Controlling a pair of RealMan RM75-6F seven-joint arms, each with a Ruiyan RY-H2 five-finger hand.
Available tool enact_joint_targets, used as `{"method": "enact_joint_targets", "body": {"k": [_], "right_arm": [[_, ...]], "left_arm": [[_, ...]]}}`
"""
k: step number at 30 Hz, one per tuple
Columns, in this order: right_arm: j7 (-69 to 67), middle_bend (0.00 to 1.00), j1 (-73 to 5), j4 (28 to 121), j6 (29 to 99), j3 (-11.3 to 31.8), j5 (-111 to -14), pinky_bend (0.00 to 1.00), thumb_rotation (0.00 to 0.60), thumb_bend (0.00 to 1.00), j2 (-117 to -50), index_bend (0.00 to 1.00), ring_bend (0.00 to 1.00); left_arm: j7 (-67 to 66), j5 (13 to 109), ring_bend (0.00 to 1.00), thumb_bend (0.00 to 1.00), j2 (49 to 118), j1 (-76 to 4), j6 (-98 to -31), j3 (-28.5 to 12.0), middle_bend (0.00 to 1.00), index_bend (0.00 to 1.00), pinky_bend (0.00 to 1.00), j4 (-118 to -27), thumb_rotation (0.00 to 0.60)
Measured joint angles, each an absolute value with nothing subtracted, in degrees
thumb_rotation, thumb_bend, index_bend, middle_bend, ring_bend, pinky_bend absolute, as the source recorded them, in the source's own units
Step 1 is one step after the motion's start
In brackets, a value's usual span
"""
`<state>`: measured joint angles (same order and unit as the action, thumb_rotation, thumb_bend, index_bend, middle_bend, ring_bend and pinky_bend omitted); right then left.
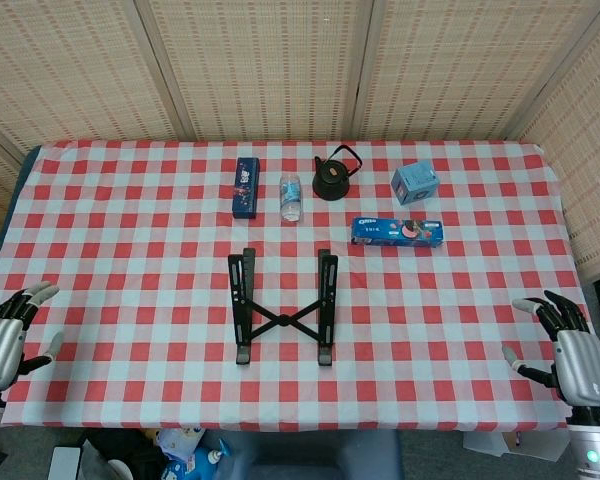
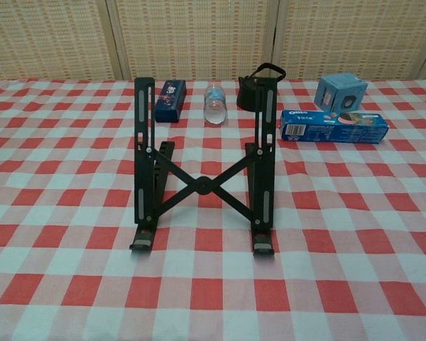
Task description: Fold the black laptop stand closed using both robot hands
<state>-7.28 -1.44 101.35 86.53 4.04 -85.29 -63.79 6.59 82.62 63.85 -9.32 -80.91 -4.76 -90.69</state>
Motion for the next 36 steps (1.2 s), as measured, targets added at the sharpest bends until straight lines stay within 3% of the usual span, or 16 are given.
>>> {"method": "enact_joint_targets", "body": {"k": [16, 22, 28, 30, 32, 35, 36], "right_arm": [[-8.00, 0.26, -2.17, 102.39, 86.17, 4.51, -85.62, 0.09, 0.600, 0.21, -63.17, 0.26, 0.08], [-8.19, 0.26, -4.10, 104.87, 84.67, 5.31, -86.87, 0.09, 0.600, 0.21, -61.97, 0.26, 0.08], [-8.17, 0.26, -7.43, 108.64, 80.31, 6.46, -86.71, 0.09, 0.600, 0.21, -61.25, 0.26, 0.08], [-8.55, 0.26, -8.67, 109.71, 78.44, 6.85, -86.26, 0.09, 0.600, 0.21, -61.09, 0.24, 0.08], [-8.93, 0.24, -10.22, 110.87, 76.08, 7.32, -85.44, 0.09, 0.600, 0.21, -60.98, 0.21, 0.08], [-9.54, 0.20, -12.57, 112.13, 72.57, 7.93, -84.14, 0.09, 0.600, 0.21, -61.09, 0.14, 0.08], [-9.77, 0.18, -13.24, 112.40, 71.50, 8.06, -83.75, 0.09, 0.600, 0.21, -61.18, 0.11, 0.06]], "left_arm": [[10.59, 83.66, 0.14, 0.36, 63.30, -10.16, -79.73, -4.68, 0.16, 0.17, 0.20, -90.95, 0.600], [18.59, 85.70, 0.15, 0.36, 62.44, -12.57, -77.47, -5.16, 0.16, 0.17, 0.20, -90.29, 0.600], [29.76, 88.38, 0.16, 0.30, 61.25, -16.76, -73.56, -5.74, 0.16, 0.17, 0.20, -89.44, 0.599], [34.13, 89.30, 0.17, 0.27, 60.90, -18.58, -72.01, -5.98, 0.16, 0.17, 0.20, -89.09, 0.555], [37.82, 90.01, 0.17, 0.25, 60.74, -20.20, -70.68, -6.19, 0.16, 0.16, 0.20, -88.74, 0.434], [44.44, 91.31, 0.18, 0.24, 60.73, -23.40, -68.01, -6.44, 0.16, 0.15, 0.20, -87.84, 0.131], [46.11, 91.70, 0.18, 0.24, 60.83, -24.43, -67.18, -6.48, 0.16, 0.15, 0.20, -87.42, 0.084]]}}
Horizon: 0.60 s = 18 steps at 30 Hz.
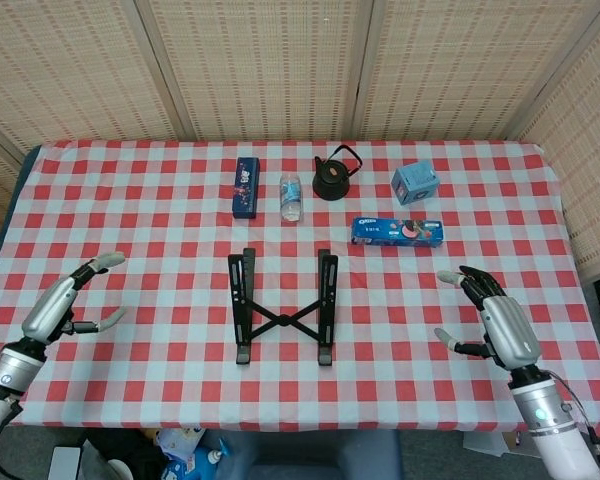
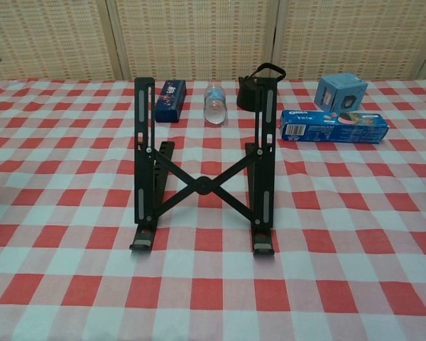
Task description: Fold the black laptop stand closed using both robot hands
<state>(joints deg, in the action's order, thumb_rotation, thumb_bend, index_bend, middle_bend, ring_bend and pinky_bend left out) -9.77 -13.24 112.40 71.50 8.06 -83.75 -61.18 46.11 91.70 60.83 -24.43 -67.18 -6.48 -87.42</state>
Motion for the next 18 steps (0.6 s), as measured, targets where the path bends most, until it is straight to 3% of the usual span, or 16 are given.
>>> {"method": "enact_joint_targets", "body": {"k": [2, 7, 18], "right_arm": [[-10.40, 0.12, -14.78, 112.89, 68.84, 8.29, -82.73, 0.09, 0.600, 0.21, -61.39, 0.05, 0.02], [-13.48, 0.03, -18.94, 113.37, 62.39, 9.17, -78.75, 0.07, 0.600, 0.19, -63.15, 0.00, 0.00], [-19.42, 0.02, -26.51, 110.01, 53.49, 11.64, -72.60, 0.07, 0.600, 0.19, -70.22, 0.00, 0.00]], "left_arm": [[49.17, 92.60, 0.18, 0.24, 61.39, -27.05, -65.18, -6.55, 0.16, 0.14, 0.20, -86.03, 0.004], [53.89, 93.74, 0.18, 0.23, 64.00, -32.08, -61.20, -6.60, 0.16, 0.13, 0.20, -82.83, 0.000], [61.98, 92.19, 0.19, 0.22, 69.90, -39.20, -54.46, -6.55, 0.16, 0.14, 0.20, -78.39, 0.000]]}}
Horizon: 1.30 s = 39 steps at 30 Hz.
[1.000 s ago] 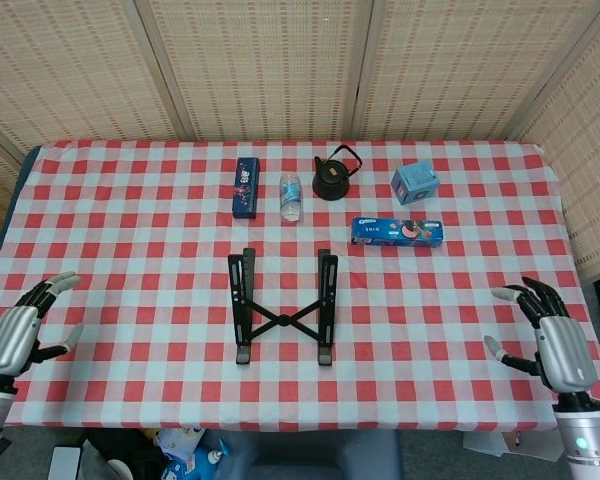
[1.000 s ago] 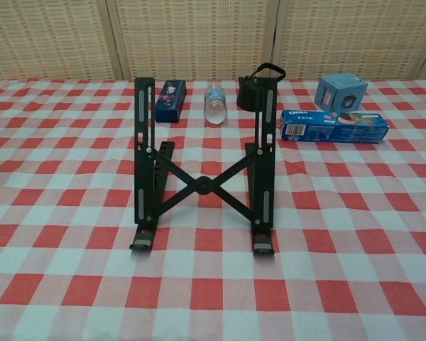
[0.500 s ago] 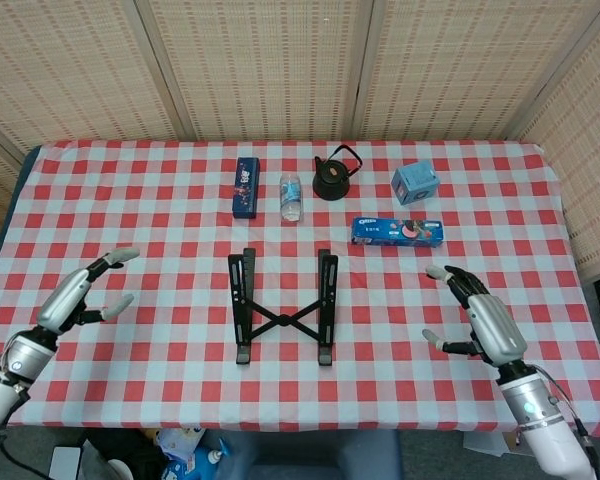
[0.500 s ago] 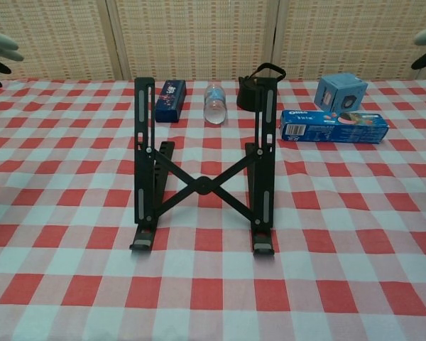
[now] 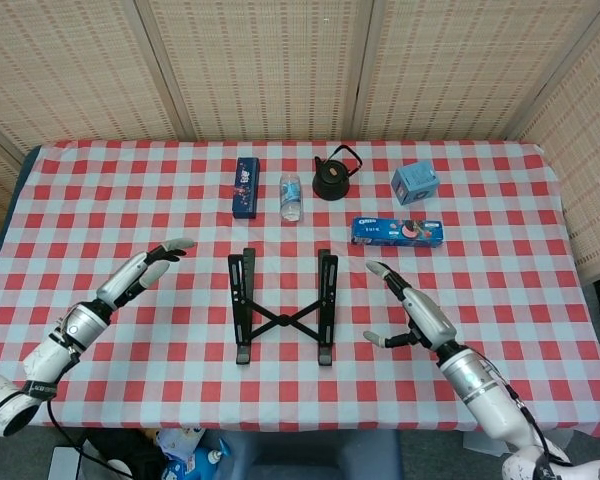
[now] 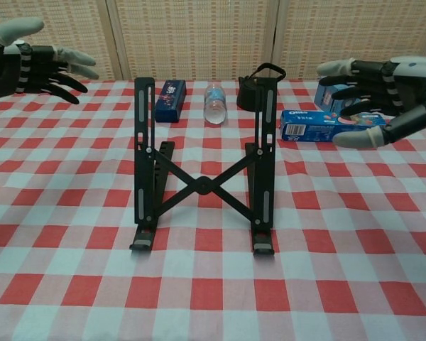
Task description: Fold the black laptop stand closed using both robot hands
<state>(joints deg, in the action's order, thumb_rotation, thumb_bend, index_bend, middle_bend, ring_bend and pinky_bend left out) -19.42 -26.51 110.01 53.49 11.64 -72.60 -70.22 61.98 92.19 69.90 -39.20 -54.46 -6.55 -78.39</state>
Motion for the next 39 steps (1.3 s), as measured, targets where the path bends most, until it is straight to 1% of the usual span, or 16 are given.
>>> {"method": "enact_joint_targets", "body": {"k": [8, 20, 25, 29, 34, 39], "right_arm": [[-19.32, 0.02, -29.98, 106.55, 50.85, 12.74, -70.08, 0.07, 0.600, 0.19, -73.75, 0.00, 0.00], [-23.47, 0.03, -32.37, 102.14, 48.84, 14.68, -67.96, 0.07, 0.600, 0.19, -76.16, 0.00, 0.00], [-24.64, 0.05, -33.80, 100.49, 46.74, 15.15, -67.25, 0.07, 0.600, 0.19, -76.91, 0.00, 0.00], [-27.03, 0.05, -35.18, 99.23, 44.42, 15.54, -67.93, 0.07, 0.600, 0.19, -77.59, 0.00, 0.00], [-31.38, 0.10, -36.27, 97.61, 42.69, 16.08, -69.32, 0.07, 0.600, 0.20, -78.78, 0.00, 0.00], [-39.09, 0.14, -36.75, 96.27, 41.52, 16.25, -73.36, 0.07, 0.600, 0.20, -79.68, 0.01, 0.00]], "left_arm": [[66.78, 90.10, 0.19, 0.22, 74.06, -43.35, -50.70, -6.75, 0.18, 0.15, 0.20, -75.37, 0.000], [71.24, 88.87, 0.22, 0.22, 76.99, -47.64, -47.15, -6.57, 0.22, 0.18, 0.20, -74.21, 0.000], [72.01, 88.24, 0.25, 0.22, 77.96, -48.52, -46.56, -6.54, 0.25, 0.20, 0.20, -74.10, 0.000], [73.07, 87.91, 0.26, 0.22, 78.42, -49.04, -46.21, -6.37, 0.27, 0.22, 0.20, -73.97, 0.000], [75.47, 87.92, 0.29, 0.22, 78.60, -49.38, -46.27, -6.18, 0.30, 0.24, 0.20, -73.83, 0.000], [77.63, 88.70, 0.31, 0.22, 78.37, -49.46, -47.20, -5.57, 0.33, 0.26, 0.21, -73.73, 0.000]]}}
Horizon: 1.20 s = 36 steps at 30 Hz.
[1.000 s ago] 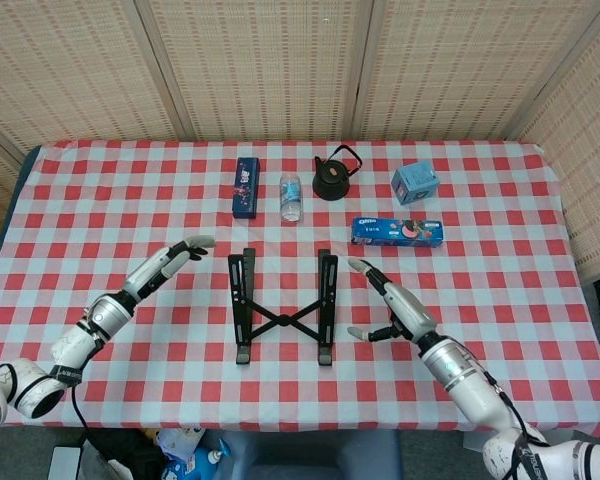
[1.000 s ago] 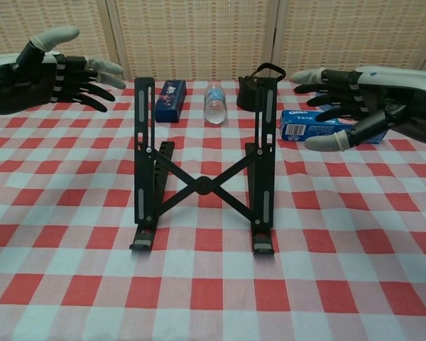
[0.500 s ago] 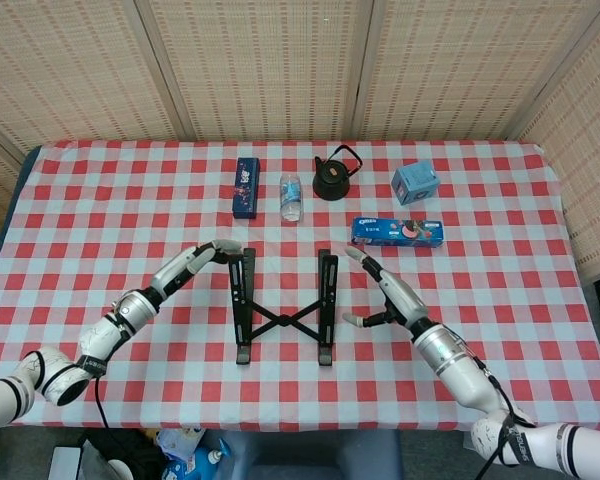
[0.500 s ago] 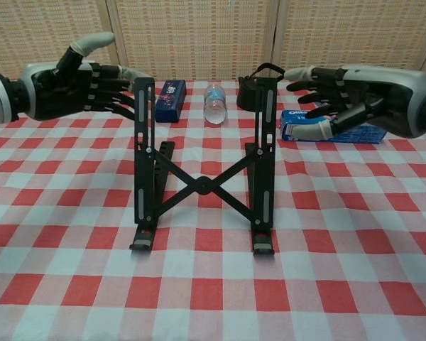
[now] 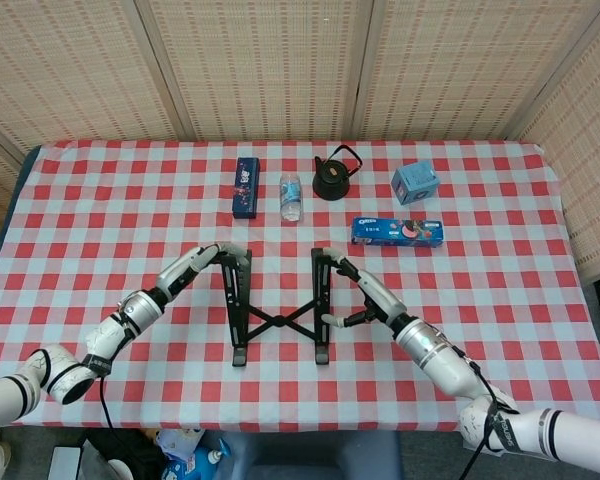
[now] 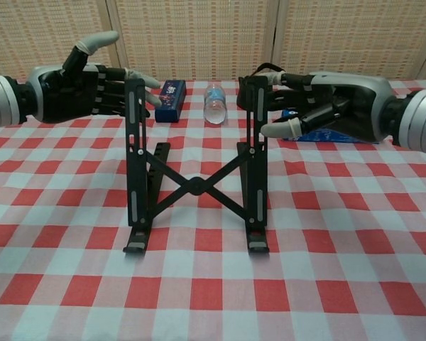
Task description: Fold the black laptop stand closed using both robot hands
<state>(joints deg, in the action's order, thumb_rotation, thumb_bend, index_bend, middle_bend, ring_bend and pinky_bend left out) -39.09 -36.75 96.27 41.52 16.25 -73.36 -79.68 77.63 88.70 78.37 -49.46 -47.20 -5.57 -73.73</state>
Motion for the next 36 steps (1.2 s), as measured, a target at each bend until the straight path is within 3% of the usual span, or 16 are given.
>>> {"method": "enact_joint_targets", "body": {"k": [7, 17, 36], "right_arm": [[-49.95, 0.17, -36.75, 95.04, 43.54, 14.68, -83.70, 0.07, 0.600, 0.21, -79.61, 0.05, 0.00], [-56.44, 0.17, -35.34, 97.01, 53.28, 7.23, -95.96, 0.07, 0.600, 0.21, -75.11, 0.05, 0.00], [-53.11, 0.17, -32.91, 102.48, 63.57, -3.22, -103.67, 0.07, 0.600, 0.21, -71.43, 0.05, 0.00]], "left_arm": [[79.99, 91.55, 0.33, 0.22, 76.42, -48.93, -50.34, -3.62, 0.35, 0.29, 0.26, -74.96, 0.000], [79.72, 95.81, 0.33, 0.22, 71.32, -46.21, -57.63, 0.18, 0.35, 0.29, 0.28, -79.81, 0.000], [67.91, 101.89, 0.33, 0.22, 63.48, -40.79, -67.92, 5.64, 0.35, 0.28, 0.28, -89.85, 0.000]]}}
